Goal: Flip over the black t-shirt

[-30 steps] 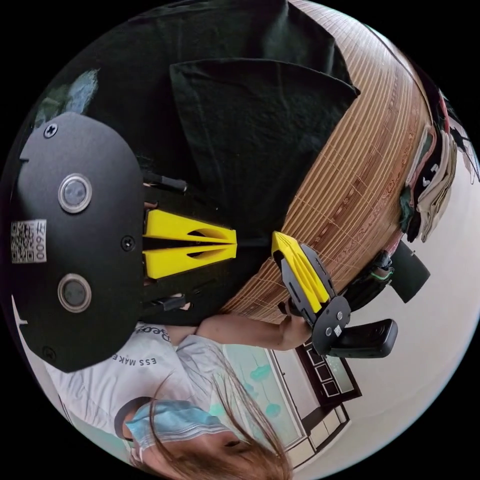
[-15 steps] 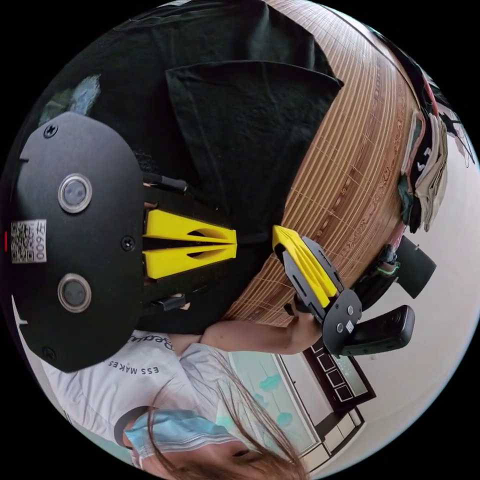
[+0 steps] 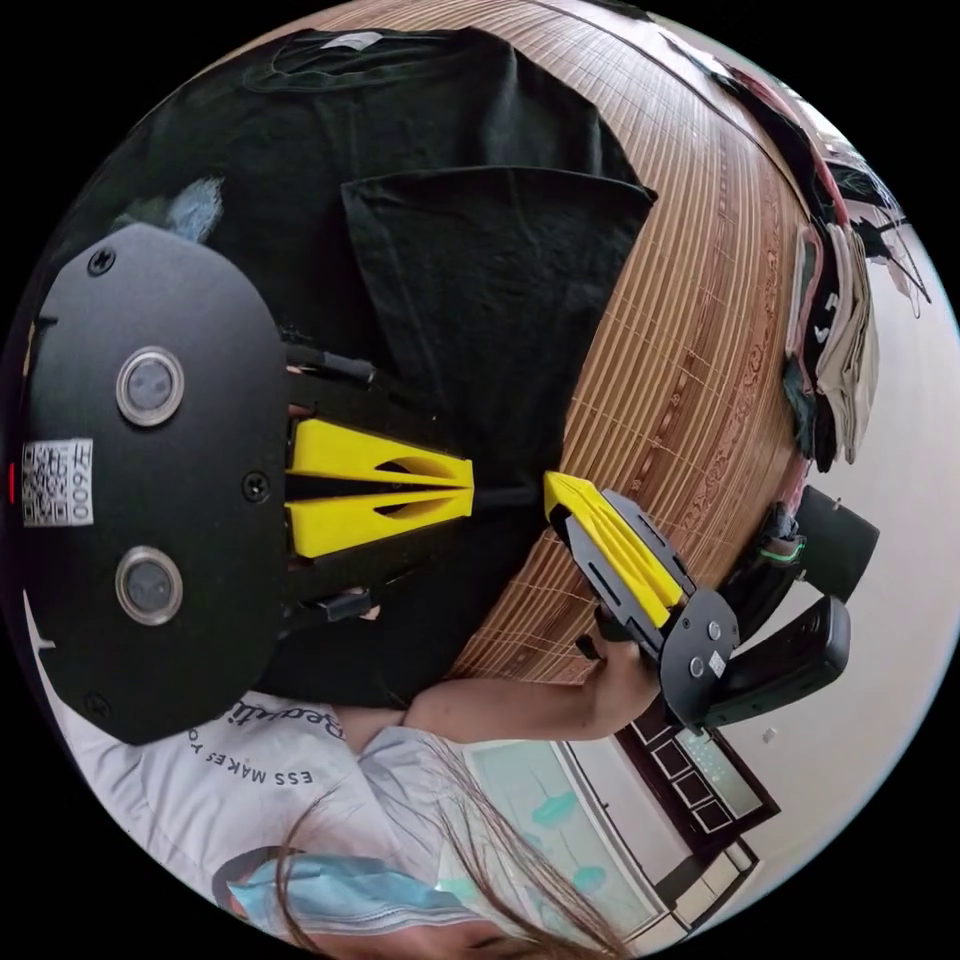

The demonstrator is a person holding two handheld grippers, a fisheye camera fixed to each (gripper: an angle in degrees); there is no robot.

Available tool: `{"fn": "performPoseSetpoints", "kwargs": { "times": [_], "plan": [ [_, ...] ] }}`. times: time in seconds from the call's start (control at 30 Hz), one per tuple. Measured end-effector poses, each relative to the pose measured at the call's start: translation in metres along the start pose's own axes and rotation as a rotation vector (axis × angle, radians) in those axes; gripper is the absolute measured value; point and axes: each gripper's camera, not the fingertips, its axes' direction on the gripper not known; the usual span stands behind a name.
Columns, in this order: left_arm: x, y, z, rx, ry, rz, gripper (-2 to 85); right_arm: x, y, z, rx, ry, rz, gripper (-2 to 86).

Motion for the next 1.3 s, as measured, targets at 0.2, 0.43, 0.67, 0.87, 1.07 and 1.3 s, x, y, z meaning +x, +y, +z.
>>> {"fn": "performPoseSetpoints", "kwargs": {
  "times": [0.2,0.43,0.67,0.87,1.07,1.3],
  "plan": [
    [0.005,-0.001,-0.001,0.006,0.000,0.016,0.1,-0.003,0.001,-0.014,-0.002,-0.014,-0.007,-0.9],
    [-0.023,0.017,-0.033,0.143,-0.166,-0.111,0.0,-0.012,0.009,-0.036,0.028,-0.032,-0.019,-0.9],
    [-0.071,0.050,-0.059,0.279,-0.344,-0.338,0.0,-0.010,0.003,-0.019,-0.032,-0.025,0.026,-0.8],
    [-0.076,0.044,-0.049,0.203,-0.414,-0.368,0.0,-0.023,0.002,-0.013,-0.030,-0.021,0.014,-0.8],
    [-0.059,0.044,-0.066,0.263,-0.377,-0.307,0.0,-0.049,0.002,-0.067,0.286,-0.052,0.063,-0.9],
    [-0.081,0.048,-0.051,0.218,-0.402,-0.353,0.1,-0.068,-0.164,0.011,0.216,0.080,0.090,-0.9]
  ]
}}
